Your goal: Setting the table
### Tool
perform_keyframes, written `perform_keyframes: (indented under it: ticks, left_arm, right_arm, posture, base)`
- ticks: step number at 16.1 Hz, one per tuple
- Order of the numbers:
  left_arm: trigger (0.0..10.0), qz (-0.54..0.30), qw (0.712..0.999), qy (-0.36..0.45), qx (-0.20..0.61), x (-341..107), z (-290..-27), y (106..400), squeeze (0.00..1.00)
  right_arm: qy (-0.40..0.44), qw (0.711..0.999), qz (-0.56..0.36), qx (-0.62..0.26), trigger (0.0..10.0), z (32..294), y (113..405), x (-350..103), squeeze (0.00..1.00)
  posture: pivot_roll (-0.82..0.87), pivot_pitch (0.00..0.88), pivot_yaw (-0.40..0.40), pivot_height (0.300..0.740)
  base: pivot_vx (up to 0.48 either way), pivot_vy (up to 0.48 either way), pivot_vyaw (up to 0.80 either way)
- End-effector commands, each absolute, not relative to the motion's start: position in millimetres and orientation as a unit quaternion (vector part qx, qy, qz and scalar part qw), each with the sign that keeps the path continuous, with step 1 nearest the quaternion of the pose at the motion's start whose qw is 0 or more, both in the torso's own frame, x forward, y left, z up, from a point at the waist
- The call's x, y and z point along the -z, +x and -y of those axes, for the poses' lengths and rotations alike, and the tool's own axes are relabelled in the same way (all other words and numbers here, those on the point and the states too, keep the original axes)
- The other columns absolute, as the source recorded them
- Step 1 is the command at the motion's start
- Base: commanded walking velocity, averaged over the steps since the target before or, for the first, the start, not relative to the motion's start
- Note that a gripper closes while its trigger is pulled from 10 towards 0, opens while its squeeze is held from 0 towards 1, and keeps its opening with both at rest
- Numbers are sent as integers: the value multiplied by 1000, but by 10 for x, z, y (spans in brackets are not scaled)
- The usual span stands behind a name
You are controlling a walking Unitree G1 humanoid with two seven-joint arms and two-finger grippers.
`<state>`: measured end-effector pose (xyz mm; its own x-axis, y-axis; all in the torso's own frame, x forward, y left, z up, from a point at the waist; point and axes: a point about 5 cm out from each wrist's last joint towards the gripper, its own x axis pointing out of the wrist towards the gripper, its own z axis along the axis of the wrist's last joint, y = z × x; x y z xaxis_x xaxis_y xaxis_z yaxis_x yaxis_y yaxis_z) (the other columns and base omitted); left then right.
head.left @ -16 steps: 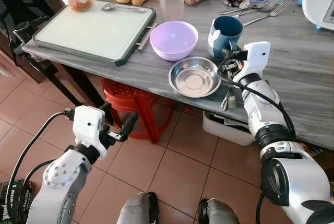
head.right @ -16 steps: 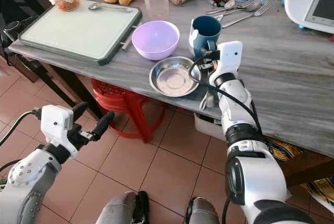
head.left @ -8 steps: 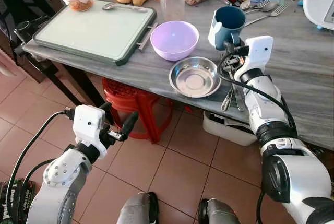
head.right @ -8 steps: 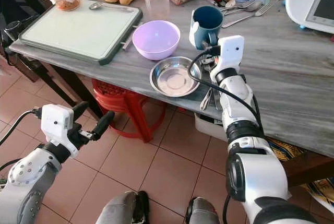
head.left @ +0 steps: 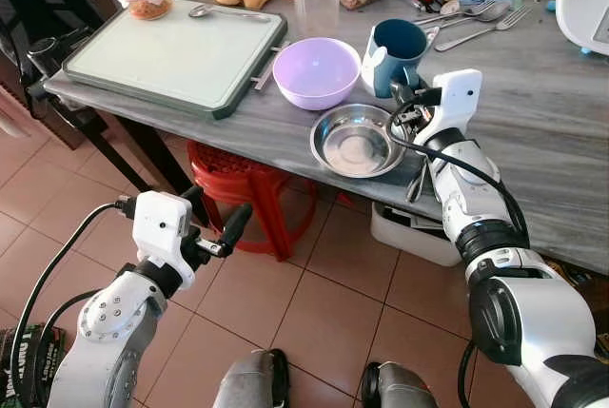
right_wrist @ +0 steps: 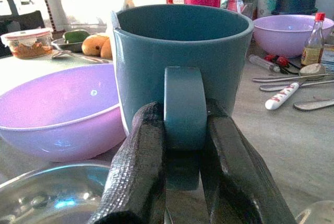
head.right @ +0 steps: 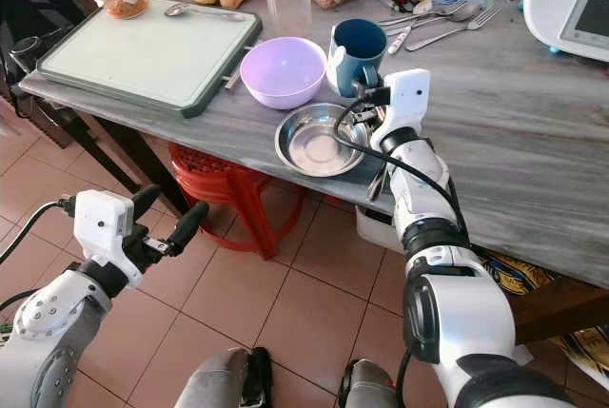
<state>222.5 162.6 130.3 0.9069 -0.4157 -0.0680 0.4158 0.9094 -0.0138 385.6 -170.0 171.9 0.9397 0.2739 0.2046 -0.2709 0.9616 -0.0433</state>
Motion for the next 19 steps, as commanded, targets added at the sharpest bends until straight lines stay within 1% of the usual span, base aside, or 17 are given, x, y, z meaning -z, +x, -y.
perform_keyframes:
  ticks: [1,14,16,19]
  left_arm:
    - [10000,-37,978,7,204,-1317,-1680,2207,0]
    - [10000,-38,978,7,204,-1318,-1682,2203,0]
    - [10000,-35,982,7,186,-1313,-1645,2298,0]
    - [10000,-32,982,3,188,-1304,-1620,2325,0]
  right_arm:
    - [-6,982,119,-149,10000,1658,3875,-1789,0]
    - [-3,981,120,-153,10000,1653,3877,-1788,0]
    - [-1,982,116,-149,10000,1677,3869,-1766,0]
    - [-2,983,115,-144,10000,1707,3875,-1779,0]
  posture:
    - [186,175,105,740]
    - [190,177,105,740]
    - [170,153,100,740]
    - [160,143,93,740]
  base:
    - [0,0,0]
    - [0,0,0]
    - [0,0,0]
    - [0,0,0]
